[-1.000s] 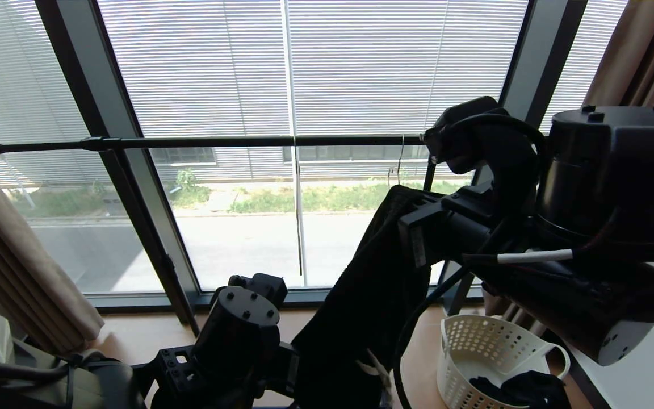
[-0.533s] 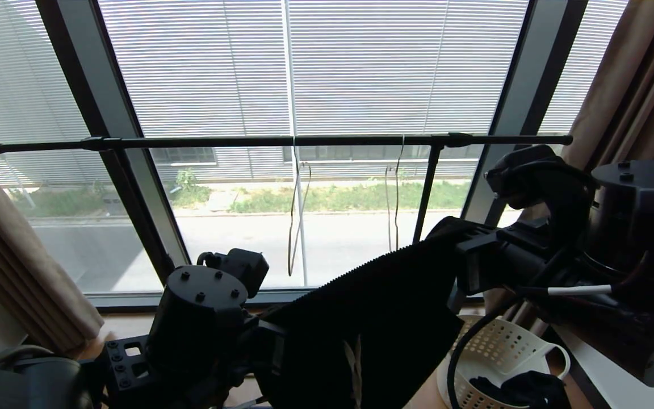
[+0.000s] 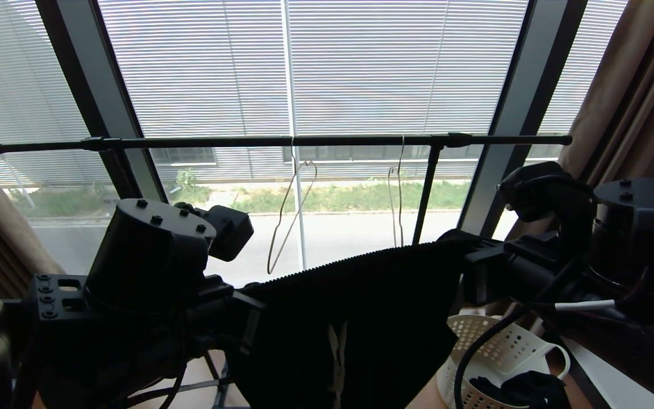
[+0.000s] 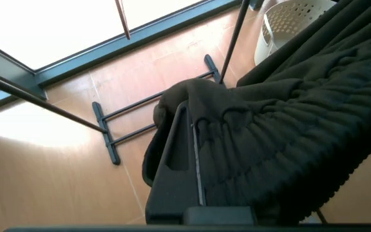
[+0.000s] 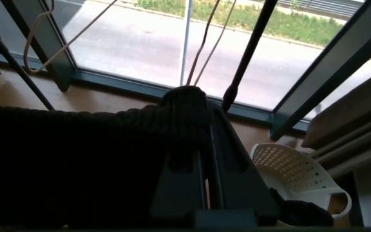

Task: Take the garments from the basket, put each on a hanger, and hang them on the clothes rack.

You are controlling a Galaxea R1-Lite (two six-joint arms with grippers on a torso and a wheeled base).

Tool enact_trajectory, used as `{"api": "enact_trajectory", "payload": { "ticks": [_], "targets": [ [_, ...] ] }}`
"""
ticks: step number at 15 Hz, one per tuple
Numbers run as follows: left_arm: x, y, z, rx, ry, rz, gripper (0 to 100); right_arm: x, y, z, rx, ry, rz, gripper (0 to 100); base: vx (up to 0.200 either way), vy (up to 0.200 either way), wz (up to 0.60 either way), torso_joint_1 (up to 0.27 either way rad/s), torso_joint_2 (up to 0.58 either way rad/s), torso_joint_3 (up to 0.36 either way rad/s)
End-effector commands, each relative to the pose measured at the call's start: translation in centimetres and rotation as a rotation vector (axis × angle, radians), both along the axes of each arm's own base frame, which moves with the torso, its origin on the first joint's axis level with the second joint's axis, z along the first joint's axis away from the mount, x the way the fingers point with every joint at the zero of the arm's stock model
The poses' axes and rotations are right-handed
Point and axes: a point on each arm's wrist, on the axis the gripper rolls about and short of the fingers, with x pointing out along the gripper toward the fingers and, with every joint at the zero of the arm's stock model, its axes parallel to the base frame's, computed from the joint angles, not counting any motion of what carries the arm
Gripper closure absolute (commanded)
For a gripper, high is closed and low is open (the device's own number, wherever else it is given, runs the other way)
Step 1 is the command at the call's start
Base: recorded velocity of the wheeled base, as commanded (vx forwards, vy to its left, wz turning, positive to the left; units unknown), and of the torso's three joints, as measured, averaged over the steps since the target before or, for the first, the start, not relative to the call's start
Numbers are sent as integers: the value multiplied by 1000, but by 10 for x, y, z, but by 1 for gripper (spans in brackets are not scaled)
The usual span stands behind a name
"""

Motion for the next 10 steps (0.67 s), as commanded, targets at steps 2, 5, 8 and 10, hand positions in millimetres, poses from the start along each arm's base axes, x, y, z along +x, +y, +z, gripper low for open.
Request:
{"api": "enact_trajectory", "payload": {
  "ticks": [2, 5, 8, 10],
  "targets": [
    [2, 7, 25, 32, 8, 13, 100, -2, -2, 4, 11, -11, 0, 100, 0, 0, 0, 0, 0, 0],
    [-1, 8, 20, 53, 36, 3, 100, -4, -3, 4, 12, -13, 1, 100, 0, 0, 0, 0, 0, 0],
    [-4, 11, 9, 68, 68, -7, 100, -4, -3, 4, 11, -11, 1, 100, 0, 0, 0, 0, 0, 0],
    [-7, 14, 6, 37, 37, -11, 100, -4, -4, 5, 14, -14, 3, 100, 0, 0, 0, 0, 0, 0]
  ]
}}
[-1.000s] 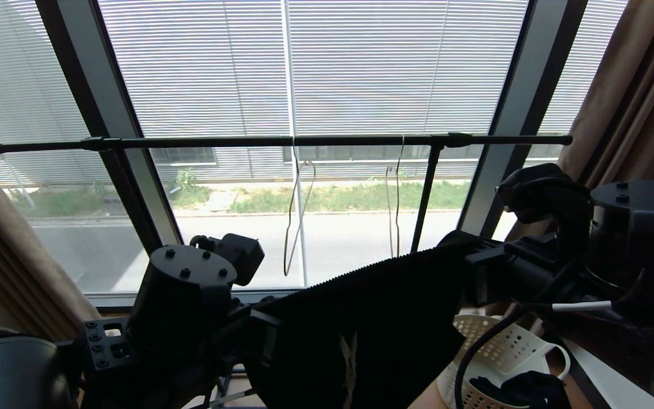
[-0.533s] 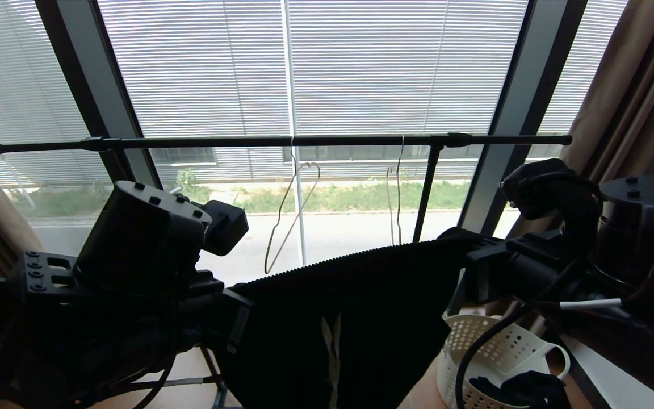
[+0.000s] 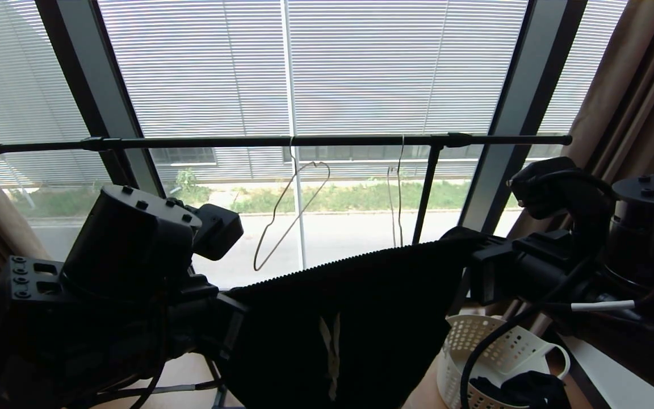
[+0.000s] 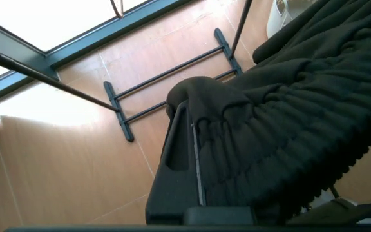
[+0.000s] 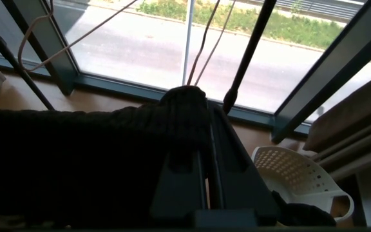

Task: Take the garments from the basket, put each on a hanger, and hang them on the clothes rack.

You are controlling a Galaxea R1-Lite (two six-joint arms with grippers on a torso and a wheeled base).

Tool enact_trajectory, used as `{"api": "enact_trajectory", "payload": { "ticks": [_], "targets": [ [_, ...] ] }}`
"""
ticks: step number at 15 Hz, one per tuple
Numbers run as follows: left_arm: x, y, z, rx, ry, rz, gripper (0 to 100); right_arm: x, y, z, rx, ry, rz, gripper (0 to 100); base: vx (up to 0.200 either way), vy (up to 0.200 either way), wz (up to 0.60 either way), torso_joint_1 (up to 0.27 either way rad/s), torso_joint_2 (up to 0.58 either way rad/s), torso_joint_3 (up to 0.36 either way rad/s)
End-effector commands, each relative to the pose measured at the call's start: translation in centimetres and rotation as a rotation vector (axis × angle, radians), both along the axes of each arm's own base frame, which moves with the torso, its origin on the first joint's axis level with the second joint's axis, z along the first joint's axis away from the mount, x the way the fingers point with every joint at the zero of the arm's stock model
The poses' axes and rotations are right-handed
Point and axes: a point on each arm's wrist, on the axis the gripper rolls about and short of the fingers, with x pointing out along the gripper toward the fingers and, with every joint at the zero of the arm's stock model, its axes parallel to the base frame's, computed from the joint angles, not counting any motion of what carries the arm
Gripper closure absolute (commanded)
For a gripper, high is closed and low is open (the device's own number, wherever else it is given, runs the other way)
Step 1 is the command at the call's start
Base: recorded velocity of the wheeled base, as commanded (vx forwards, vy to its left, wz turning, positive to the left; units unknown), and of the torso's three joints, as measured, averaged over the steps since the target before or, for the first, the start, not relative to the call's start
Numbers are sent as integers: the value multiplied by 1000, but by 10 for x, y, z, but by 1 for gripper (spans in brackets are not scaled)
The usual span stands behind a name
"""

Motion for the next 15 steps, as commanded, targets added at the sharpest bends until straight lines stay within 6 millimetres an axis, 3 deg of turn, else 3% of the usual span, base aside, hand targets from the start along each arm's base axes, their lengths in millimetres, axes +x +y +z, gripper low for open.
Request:
{"api": "enact_trajectory", "payload": {
  "ticks": [1, 4, 10, 15],
  "targets": [
    [-3, 3, -5, -23, -27, -2, 100, 0, 0, 0, 1, -1, 1, 100, 0, 0, 0, 0, 0, 0],
    [-3, 5, -11, -24, -48, -8, 100, 0, 0, 0, 2, 0, 1, 100, 0, 0, 0, 0, 0, 0],
    [-1, 6, -5, -46, -65, 9, 100, -2, -2, -1, -4, 2, 0, 100, 0, 0, 0, 0, 0, 0],
    [8, 4, 14, -96, -115, 28, 100, -27, -20, -9, -103, 1, 49, 100, 0, 0, 0, 0, 0, 0]
  ]
}}
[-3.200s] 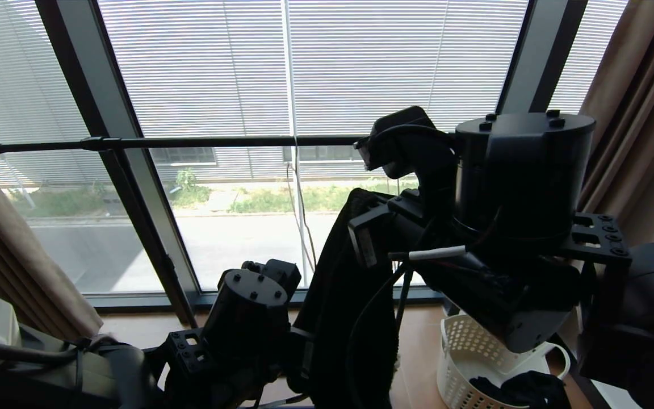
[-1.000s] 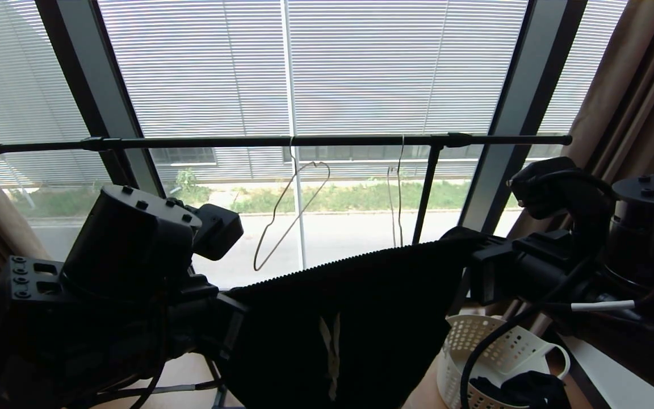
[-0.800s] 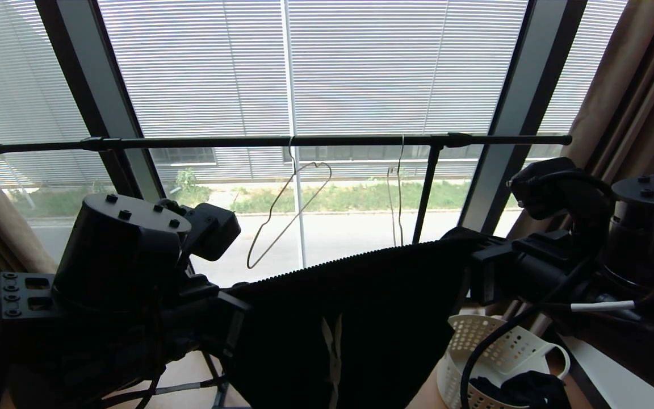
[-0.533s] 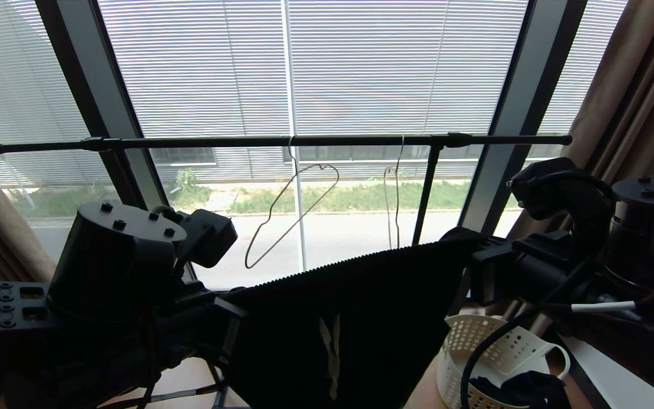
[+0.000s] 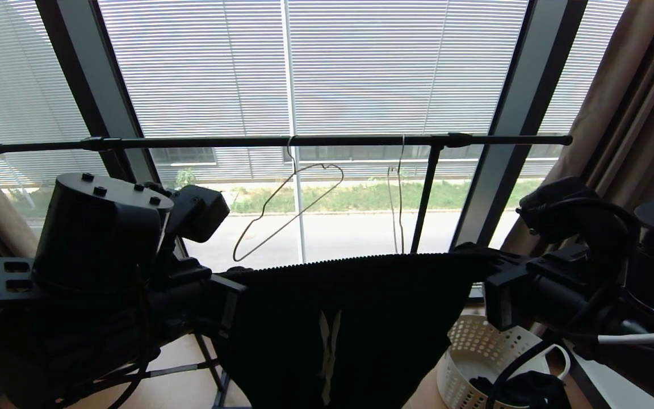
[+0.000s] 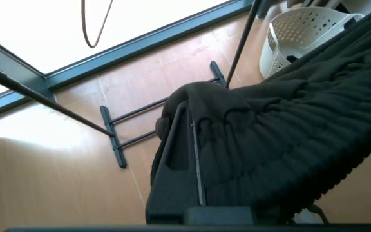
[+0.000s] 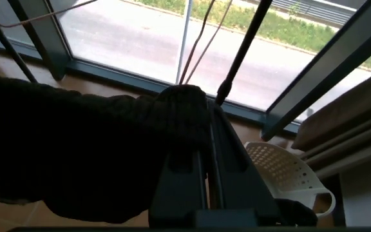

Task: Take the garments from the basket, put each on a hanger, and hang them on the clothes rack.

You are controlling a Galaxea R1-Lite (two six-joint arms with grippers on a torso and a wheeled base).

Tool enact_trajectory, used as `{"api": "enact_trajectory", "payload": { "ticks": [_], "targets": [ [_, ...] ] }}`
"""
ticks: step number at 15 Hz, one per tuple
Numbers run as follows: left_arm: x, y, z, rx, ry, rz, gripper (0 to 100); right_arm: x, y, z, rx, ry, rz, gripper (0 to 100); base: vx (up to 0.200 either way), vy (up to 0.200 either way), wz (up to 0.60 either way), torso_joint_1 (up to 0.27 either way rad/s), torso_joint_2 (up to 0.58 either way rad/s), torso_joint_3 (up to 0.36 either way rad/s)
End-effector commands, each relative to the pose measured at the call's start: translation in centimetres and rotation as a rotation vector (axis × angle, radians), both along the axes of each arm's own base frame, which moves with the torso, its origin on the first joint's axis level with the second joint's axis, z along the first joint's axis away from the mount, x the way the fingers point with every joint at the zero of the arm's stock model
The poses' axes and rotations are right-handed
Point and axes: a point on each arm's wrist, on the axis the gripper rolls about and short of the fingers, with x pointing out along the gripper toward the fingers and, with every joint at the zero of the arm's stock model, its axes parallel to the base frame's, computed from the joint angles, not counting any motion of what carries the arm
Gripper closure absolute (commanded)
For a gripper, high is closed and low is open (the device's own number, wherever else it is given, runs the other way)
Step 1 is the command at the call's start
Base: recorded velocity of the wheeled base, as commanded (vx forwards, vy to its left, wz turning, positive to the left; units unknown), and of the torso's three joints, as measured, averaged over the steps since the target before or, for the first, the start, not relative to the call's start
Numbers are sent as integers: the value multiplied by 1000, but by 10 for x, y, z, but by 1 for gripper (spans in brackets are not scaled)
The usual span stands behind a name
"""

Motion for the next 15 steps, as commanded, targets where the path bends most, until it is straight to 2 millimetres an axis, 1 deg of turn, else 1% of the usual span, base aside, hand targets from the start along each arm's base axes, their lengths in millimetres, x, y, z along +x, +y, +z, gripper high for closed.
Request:
{"api": "enact_trajectory", "payload": {
  "ticks": [1, 2, 3, 4, 5, 7, 9, 10, 11, 12, 13, 14, 15],
  "targets": [
    [10, -6, 8, -16, -19, 9, 100, -16, -11, -3, -37, -6, 45, 100, 0, 0, 0, 0, 0, 0],
    [10, -6, 8, -16, -19, 9, 100, -16, -11, -3, -37, -6, 45, 100, 0, 0, 0, 0, 0, 0],
    [28, -18, 16, -34, -36, 8, 100, -24, -11, -11, -99, 10, 115, 100, 0, 0, 0, 0, 0, 0],
    [36, -24, 20, -47, -41, -2, 100, -27, -10, -13, -121, 11, 138, 100, 0, 0, 0, 0, 0, 0],
    [52, -34, 30, -73, -55, -20, 100, -33, -6, -18, -159, 15, 184, 100, 0, 0, 0, 0, 0, 0],
    [81, -51, 41, -61, -60, -33, 100, -42, 1, -24, -193, 26, 272, 100, 0, 0, 0, 0, 0, 0],
    [103, -69, 50, -56, -55, -36, 100, -46, 11, -29, -205, 57, 364, 100, 0, 0, 0, 0, 0, 0],
    [109, -76, 55, -56, -55, -39, 100, -48, 16, -32, -218, 69, 389, 100, 0, 0, 0, 0, 0, 0],
    [116, -85, 63, -58, -56, -46, 100, -51, 25, -37, -237, 82, 428, 100, 0, 0, 0, 0, 0, 0],
    [118, -87, 66, -59, -57, -46, 100, -52, 29, -39, -245, 89, 445, 100, 0, 0, 0, 0, 0, 0],
    [125, -95, 70, -57, -56, -53, 100, -56, 39, -43, -257, 98, 487, 100, 0, 0, 0, 0, 0, 0],
    [128, -98, 71, -57, -53, -52, 100, -57, 46, -44, -260, 98, 509, 100, 0, 0, 0, 0, 0, 0],
    [134, -103, 73, -55, -51, -52, 100, -58, 61, -43, -255, 94, 544, 100, 0, 0, 0, 0, 0, 0]
  ]
}}
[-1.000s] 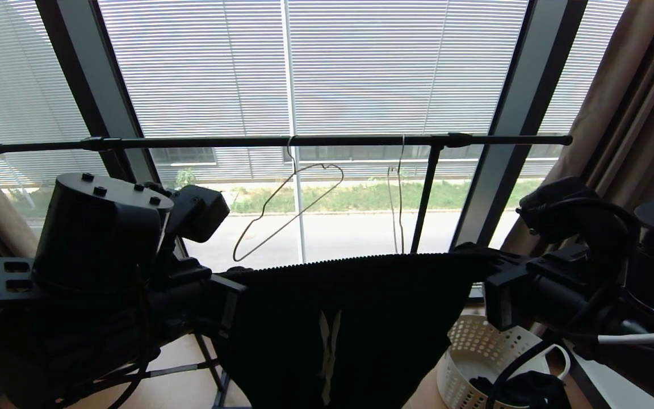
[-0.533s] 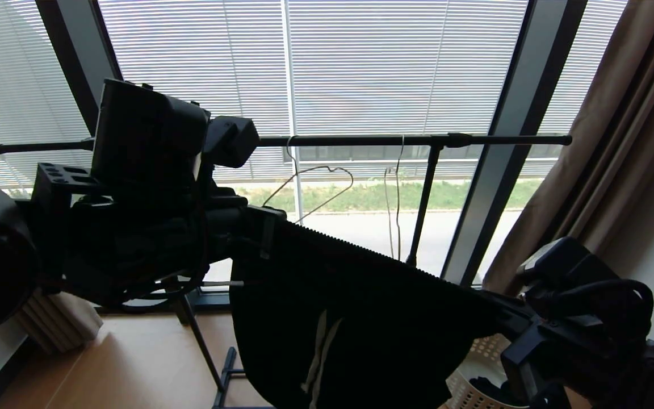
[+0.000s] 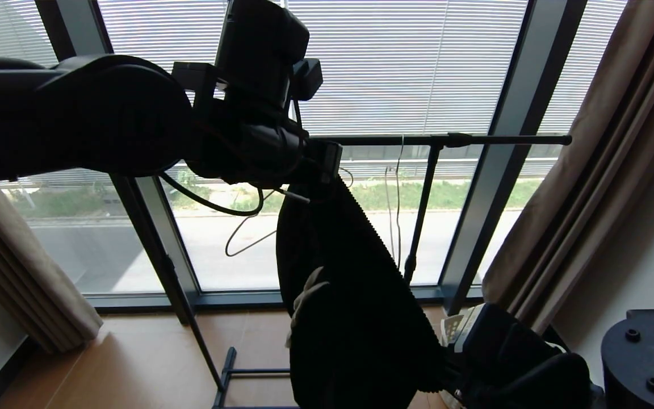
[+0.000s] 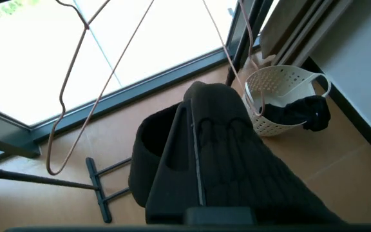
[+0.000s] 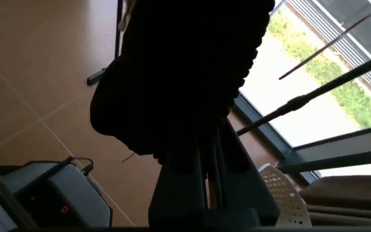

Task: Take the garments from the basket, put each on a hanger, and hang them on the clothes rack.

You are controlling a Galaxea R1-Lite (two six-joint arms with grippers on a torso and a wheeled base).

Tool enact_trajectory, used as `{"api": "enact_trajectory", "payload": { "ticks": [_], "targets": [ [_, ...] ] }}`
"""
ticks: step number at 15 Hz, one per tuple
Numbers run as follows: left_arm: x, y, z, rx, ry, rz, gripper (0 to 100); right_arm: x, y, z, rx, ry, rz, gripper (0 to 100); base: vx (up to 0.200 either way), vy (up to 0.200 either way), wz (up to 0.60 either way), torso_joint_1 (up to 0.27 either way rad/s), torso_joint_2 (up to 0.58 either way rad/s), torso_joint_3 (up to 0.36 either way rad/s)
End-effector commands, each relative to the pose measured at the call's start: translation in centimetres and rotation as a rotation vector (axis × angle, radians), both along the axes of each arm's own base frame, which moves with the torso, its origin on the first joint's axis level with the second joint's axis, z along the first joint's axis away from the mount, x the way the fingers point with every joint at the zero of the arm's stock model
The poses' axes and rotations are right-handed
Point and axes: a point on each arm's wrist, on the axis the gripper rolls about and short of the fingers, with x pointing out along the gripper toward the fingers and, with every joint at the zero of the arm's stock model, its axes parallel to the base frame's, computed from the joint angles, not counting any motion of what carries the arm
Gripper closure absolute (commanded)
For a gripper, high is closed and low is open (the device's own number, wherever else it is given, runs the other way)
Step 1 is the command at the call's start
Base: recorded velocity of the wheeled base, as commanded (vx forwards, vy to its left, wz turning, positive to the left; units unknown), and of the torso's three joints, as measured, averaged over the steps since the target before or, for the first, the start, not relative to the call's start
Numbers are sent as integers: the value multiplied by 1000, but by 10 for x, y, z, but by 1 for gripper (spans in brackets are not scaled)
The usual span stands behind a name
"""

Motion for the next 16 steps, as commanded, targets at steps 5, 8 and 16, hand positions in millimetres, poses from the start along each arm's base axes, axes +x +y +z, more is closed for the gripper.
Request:
{"api": "enact_trajectory", "payload": {
  "ticks": [5, 8, 16],
  "targets": [
    [25, -27, -24, 57, 70, -13, 100, -4, 68, 11, 105, 48, 75, 100, 0, 0, 0, 0, 0, 0],
    [21, -29, -22, 55, 72, -18, 100, -8, 85, 18, 197, 90, 66, 100, 0, 0, 0, 0, 0, 0],
    [-5, -7, 1, 38, 110, 2, 100, -3, 26, 12, 207, 98, -96, 100, 0, 0, 0, 0, 0, 0]
  ]
}}
